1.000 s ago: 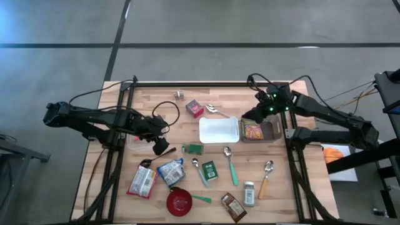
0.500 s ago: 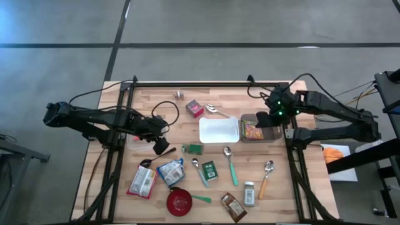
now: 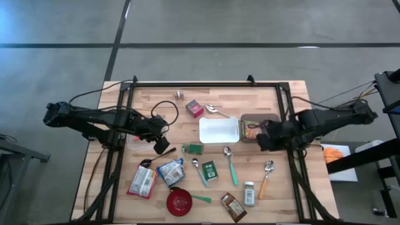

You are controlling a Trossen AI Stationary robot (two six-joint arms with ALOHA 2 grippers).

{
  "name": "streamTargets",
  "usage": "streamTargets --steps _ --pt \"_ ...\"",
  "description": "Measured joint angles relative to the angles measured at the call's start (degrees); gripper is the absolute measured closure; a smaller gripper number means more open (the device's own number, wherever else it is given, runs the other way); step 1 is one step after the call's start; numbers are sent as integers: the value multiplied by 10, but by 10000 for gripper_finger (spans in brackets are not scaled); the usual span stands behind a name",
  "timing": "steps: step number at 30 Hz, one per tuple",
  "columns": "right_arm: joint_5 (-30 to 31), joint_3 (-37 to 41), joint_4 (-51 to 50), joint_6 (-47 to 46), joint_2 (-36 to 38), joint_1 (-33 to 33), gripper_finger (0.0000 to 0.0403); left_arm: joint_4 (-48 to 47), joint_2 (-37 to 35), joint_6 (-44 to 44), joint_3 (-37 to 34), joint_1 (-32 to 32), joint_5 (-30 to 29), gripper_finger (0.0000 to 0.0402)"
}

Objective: Pick & Place Food Item
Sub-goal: Put the yellow spoon into the transparent bin

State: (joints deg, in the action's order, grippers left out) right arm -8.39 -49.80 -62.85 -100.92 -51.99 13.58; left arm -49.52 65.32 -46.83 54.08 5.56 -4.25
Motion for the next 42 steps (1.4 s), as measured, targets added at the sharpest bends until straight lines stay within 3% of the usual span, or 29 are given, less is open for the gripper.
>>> streamTargets --steps 6,14,29,42 --pt "48 36 72 -142 -13 107 184 0 0 1 0 0 0 95" --pt "56 49 132 -248 -110 203 184 3 0 5 0 0 0 95" --pt "32 42 200 -320 -237 287 184 5 0 19 0 0 20 95" --pt "30 52 202 -320 -312 288 184 7 0 29 0 0 49 95"
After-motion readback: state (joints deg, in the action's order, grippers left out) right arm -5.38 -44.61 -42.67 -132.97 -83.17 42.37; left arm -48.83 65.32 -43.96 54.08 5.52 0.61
